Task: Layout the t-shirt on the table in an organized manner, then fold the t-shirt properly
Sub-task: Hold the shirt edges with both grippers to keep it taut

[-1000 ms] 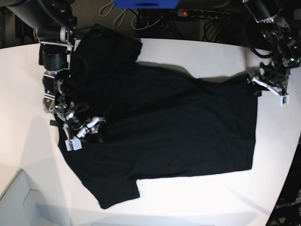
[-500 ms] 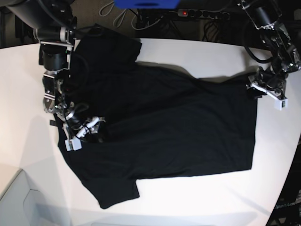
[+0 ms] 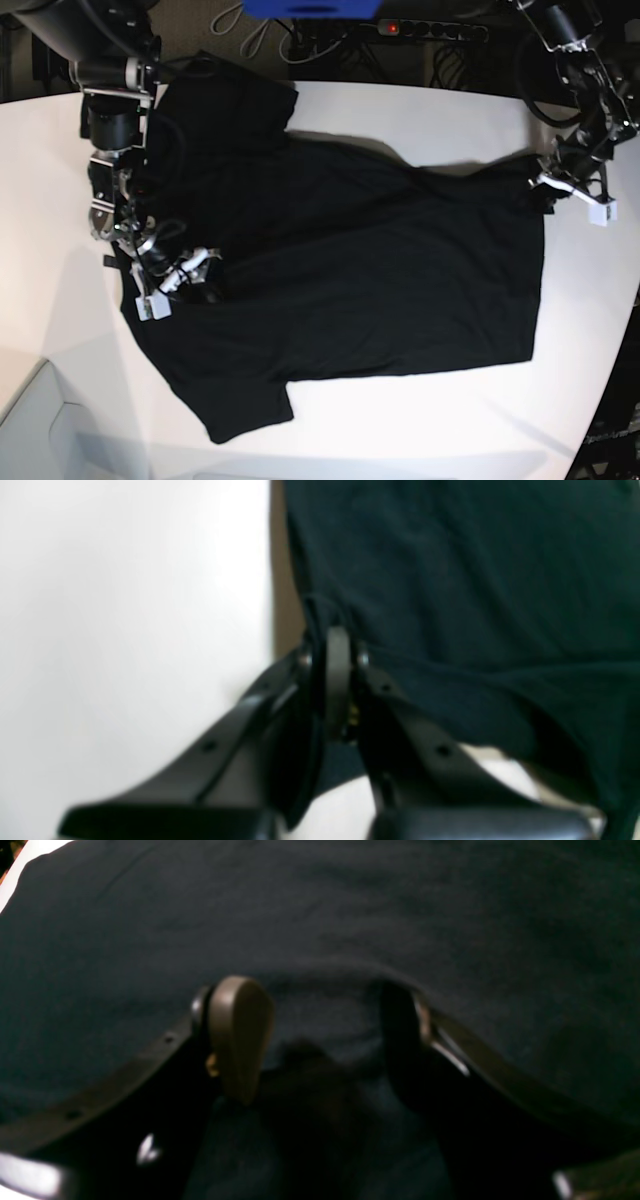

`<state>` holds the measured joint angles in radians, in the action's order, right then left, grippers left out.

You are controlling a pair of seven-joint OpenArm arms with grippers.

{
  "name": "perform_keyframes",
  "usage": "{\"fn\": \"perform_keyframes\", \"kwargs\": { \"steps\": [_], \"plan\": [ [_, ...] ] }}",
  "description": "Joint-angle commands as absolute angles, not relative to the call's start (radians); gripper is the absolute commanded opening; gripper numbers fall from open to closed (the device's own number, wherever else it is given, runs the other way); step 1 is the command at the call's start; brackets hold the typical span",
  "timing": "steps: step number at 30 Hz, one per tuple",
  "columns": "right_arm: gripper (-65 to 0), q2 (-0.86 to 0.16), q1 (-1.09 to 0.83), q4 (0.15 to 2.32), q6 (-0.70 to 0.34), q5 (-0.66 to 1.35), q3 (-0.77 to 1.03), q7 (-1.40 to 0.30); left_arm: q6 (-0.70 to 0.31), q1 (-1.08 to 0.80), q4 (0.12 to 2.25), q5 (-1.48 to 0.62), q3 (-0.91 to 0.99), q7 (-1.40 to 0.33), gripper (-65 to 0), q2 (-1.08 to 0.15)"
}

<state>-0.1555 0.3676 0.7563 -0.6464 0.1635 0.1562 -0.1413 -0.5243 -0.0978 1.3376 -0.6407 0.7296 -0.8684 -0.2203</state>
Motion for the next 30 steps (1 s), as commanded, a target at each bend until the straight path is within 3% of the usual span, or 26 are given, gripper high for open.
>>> {"fn": "perform_keyframes", "kwargs": {
  "steps": [1,13,19,24,27,30],
  "plan": [
    [-27.4,-0.17,0.375,0.757,-0.622,0.142,0.159,-0.183,-0.533,-0.097,1.383,-0.69,0.733,-0.848,-64.4,-0.255],
    [-27.4,-0.166,0.374,0.757,-0.622,0.142,0.159,-0.183,-0.533,-0.145,1.484,-0.711,0.733,-0.848,-62.7,-0.263],
    [-27.4,-0.17,0.374,0.757,-0.622,0.142,0.159,-0.183,-0.533,-0.166,1.484,-0.596,0.733,-0.848,-46.1,-0.251],
    [-27.4,-0.171,0.374,0.757,-0.622,0.142,0.159,-0.183,-0.549,-0.219,1.497,-0.599,0.733,-0.848,-46.0,-0.248],
    [-27.4,-0.171,0.374,0.757,-0.622,0.142,0.159,-0.183,-0.698,-0.243,1.497,-0.599,0.733,-0.848,-46.1,-0.248],
    [-27.4,-0.168,0.374,0.757,-0.622,0.142,0.159,-0.183,-0.698,-0.26,1.503,-0.598,0.733,-0.848,-48.5,-0.255]
  ]
}}
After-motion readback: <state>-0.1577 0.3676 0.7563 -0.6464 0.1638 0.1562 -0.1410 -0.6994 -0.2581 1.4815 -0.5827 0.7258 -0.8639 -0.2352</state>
